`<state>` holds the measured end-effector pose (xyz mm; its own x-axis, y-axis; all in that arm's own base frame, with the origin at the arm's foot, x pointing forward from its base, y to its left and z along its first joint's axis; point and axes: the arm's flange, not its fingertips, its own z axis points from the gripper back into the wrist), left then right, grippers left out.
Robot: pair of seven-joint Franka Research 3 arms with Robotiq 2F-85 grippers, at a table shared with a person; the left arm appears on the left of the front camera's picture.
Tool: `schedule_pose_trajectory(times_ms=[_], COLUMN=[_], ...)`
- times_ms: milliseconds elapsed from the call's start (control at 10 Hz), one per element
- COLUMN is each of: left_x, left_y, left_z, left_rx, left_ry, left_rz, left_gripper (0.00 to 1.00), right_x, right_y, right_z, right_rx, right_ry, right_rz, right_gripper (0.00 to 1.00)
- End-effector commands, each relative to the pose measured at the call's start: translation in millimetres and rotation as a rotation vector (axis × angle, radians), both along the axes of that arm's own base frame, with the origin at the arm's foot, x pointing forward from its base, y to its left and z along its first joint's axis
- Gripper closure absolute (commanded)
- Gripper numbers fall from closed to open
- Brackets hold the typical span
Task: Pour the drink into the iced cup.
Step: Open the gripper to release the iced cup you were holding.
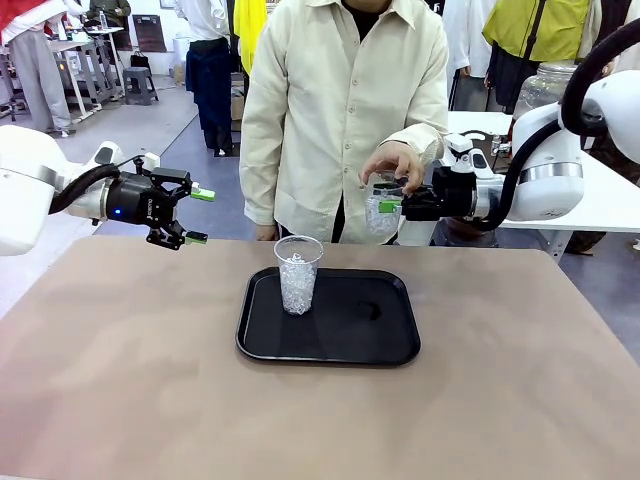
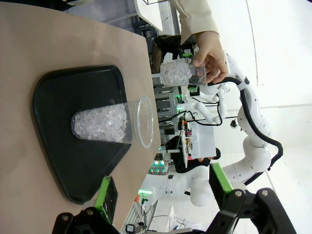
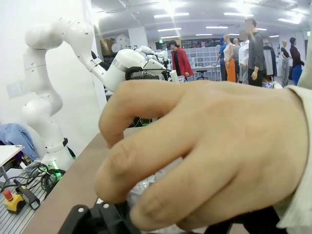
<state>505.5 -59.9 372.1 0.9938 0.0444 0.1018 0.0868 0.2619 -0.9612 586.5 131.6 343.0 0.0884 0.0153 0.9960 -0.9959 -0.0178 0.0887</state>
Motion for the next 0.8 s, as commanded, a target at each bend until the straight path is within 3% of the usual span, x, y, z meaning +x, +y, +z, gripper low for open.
schedule_pose_trajectory(times_ms=[0, 300, 700], left_x=[-0.2, -0.2, -0.2], left_y=[0.2, 0.2, 0.2], left_z=[0.7, 0.7, 0.7], left_rx=[0.006, 0.006, 0.006], left_ry=[-0.003, -0.003, -0.003], left_rz=[-0.002, -0.002, -0.002], left_gripper=[0.00, 0.00, 0.00], right_x=[-1.4, -3.5, -21.7], right_y=[-6.2, -25.5, -67.2], right_z=[-0.8, -12.1, -42.2], right_rx=[0.012, 0.013, -0.048], right_ry=[0.015, 0.045, 0.027], right_rz=[0.024, 0.003, -0.016], right_gripper=[0.00, 0.00, 0.00])
